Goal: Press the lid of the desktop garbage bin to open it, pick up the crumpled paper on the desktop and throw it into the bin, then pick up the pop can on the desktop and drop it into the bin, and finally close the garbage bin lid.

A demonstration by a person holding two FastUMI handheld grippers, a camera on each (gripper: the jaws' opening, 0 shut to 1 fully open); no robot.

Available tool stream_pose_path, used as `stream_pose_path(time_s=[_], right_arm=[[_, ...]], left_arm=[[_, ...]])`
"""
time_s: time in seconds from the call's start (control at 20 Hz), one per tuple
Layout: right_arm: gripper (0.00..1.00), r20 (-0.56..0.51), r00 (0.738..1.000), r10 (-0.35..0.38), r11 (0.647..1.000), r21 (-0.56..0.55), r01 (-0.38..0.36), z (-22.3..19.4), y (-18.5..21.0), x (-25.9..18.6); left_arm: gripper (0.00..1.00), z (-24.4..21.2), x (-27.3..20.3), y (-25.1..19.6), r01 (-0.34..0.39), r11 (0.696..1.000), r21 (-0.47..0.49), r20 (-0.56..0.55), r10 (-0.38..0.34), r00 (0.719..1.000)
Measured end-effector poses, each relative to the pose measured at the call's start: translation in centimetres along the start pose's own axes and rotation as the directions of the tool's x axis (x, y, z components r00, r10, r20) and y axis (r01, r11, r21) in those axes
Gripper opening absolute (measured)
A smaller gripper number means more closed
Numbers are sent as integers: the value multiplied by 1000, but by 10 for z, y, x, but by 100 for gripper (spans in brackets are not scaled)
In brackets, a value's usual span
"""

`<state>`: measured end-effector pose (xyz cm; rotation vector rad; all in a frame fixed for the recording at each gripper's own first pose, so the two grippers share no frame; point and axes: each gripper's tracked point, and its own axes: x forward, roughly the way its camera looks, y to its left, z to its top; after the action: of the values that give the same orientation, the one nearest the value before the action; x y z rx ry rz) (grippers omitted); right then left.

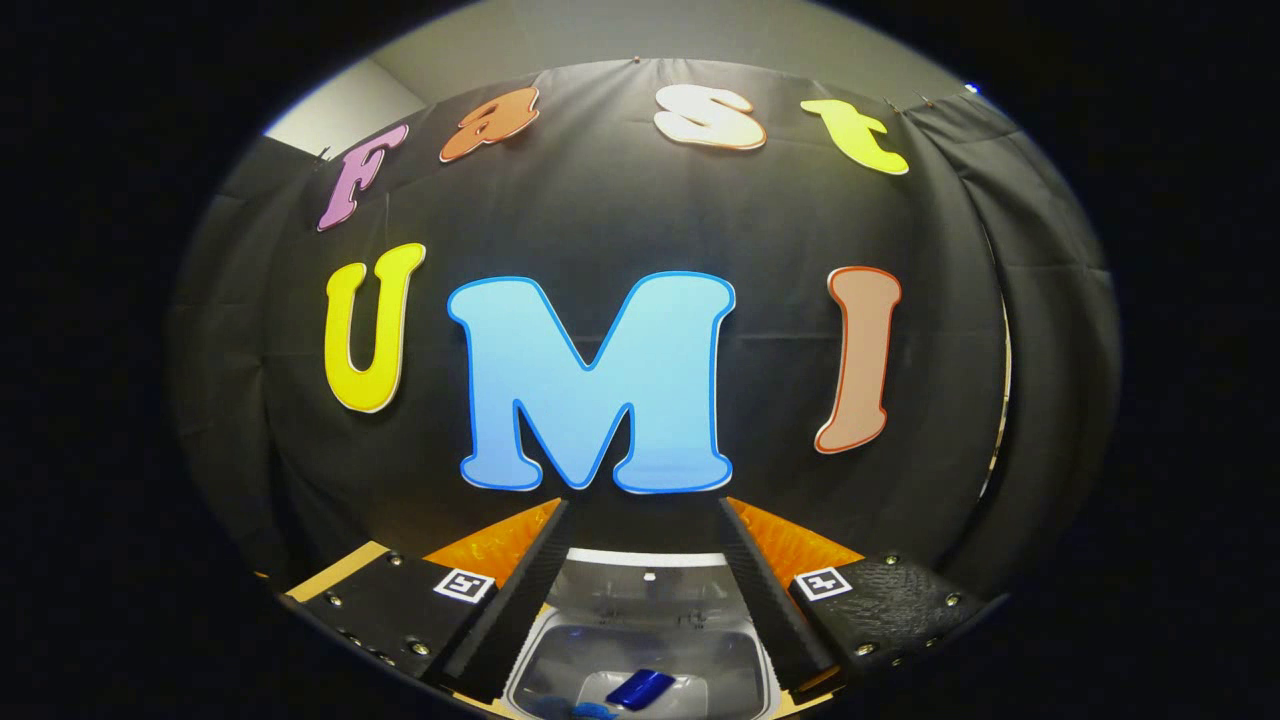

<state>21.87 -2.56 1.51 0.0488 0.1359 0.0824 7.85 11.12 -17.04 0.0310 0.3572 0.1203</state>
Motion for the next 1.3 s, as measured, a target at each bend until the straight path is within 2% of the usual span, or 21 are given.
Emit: stream_pose_path(time_s=[0.65, 0.85, 0.9, 0.95, 1.0, 1.05, 1.3], right_arm=[[94, -103, 994, 29, 1000, 6, -29, -45, 6, -47], [94, -148, 989, 29, 999, -9, -31, -65, 8, -60], [94, -163, 986, 29, 999, -9, -31, -71, 8, -63], [94, -177, 984, 28, 1000, -8, -30, -76, 7, -65], [94, -189, 982, 27, 1000, -7, -28, -82, 8, -69], [94, -198, 980, 26, 1000, -9, -28, -88, 8, -71], [94, -241, 970, 26, 999, -12, -30, -116, 9, -78]], left_arm=[[76, 9, -29, -6, 14, 1000, -24, 30, -13, 999], [76, 9, -39, -5, 9, 999, -43, 38, -8, 999], [79, 8, -40, -5, 8, 999, -50, 36, -7, 999], [76, 6, -41, -3, 5, 998, -56, 36, -3, 999], [79, 7, -43, -2, 2, 998, -62, 37, 1, 999], [76, 6, -46, -1, -2, 998, -66, 38, 4, 999], [76, 3, -54, 9, -26, 997, -76, 40, 29, 999]])
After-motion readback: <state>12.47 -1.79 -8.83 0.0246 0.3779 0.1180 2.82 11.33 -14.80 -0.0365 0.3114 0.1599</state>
